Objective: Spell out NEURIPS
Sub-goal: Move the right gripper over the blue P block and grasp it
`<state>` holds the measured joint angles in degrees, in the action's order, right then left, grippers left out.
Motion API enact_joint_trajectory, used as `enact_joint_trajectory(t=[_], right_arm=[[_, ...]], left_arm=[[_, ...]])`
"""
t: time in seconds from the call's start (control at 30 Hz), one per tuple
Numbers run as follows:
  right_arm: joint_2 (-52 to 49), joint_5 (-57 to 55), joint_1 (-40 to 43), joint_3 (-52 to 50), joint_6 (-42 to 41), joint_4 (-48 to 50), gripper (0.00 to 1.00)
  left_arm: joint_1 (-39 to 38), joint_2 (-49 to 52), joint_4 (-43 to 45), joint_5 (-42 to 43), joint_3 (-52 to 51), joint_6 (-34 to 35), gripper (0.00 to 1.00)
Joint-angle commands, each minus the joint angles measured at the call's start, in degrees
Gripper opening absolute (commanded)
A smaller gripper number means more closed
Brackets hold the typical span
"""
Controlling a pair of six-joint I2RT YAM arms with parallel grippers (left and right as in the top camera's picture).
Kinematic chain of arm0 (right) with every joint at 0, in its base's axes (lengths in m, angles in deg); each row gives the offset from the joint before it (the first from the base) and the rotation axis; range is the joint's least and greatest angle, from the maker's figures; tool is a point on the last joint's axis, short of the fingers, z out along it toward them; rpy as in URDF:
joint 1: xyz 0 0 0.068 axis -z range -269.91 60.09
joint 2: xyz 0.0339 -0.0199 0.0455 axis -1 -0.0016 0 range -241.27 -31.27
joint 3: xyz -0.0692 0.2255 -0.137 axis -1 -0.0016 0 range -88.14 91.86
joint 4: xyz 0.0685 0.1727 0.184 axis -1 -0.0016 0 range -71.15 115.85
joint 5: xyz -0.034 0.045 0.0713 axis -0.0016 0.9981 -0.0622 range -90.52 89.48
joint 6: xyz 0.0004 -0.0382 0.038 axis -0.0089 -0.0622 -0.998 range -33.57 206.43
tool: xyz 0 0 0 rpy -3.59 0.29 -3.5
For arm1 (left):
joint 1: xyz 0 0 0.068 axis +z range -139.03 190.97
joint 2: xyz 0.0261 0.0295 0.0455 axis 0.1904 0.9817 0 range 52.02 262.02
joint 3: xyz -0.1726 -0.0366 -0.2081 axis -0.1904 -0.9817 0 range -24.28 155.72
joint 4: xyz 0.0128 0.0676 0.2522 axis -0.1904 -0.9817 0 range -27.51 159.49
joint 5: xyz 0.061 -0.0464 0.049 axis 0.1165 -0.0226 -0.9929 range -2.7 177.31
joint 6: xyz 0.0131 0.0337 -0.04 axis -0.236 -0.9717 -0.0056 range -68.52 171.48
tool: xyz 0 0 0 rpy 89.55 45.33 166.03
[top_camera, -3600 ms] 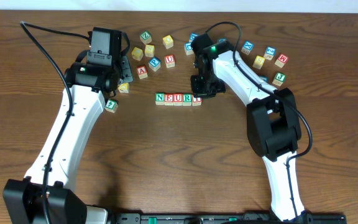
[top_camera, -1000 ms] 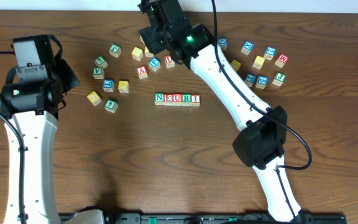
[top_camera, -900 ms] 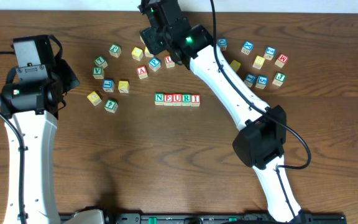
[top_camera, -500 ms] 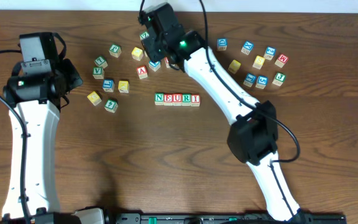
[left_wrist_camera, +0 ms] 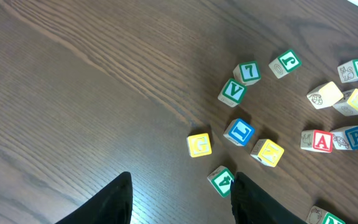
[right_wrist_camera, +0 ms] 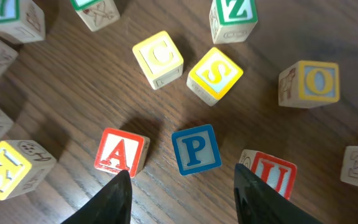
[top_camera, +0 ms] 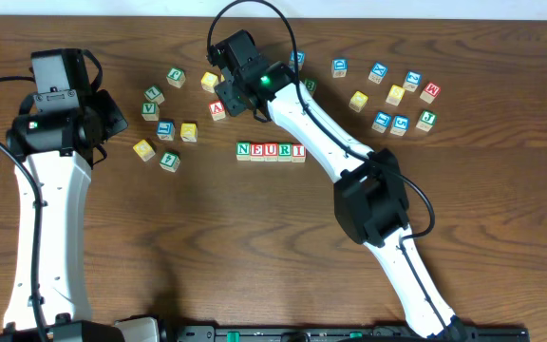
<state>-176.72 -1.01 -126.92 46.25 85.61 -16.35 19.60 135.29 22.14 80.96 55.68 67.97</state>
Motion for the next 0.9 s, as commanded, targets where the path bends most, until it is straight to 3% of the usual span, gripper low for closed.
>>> enact_joint_trajectory(t=[0.0, 0.4, 0.87], right_arm=[[-2.80, -1.09, 0.20, -0.17, 0.94, 0.04, 0.46], [-6.08, -1.14, 0.42, -0.20, 0.92, 2.73, 0.45], [-6.19, -4.07, 1.46, -0.20, 0.90, 9.66, 0.51]], left_arm=[[0.15, 0.22, 0.00, -0.09, 0.74, 0.11, 0.50], [0.15, 0.22, 0.04, -0.09, 0.72, 0.11, 0.50], [0.15, 0.22, 0.04, -0.09, 0.72, 0.11, 0.50]])
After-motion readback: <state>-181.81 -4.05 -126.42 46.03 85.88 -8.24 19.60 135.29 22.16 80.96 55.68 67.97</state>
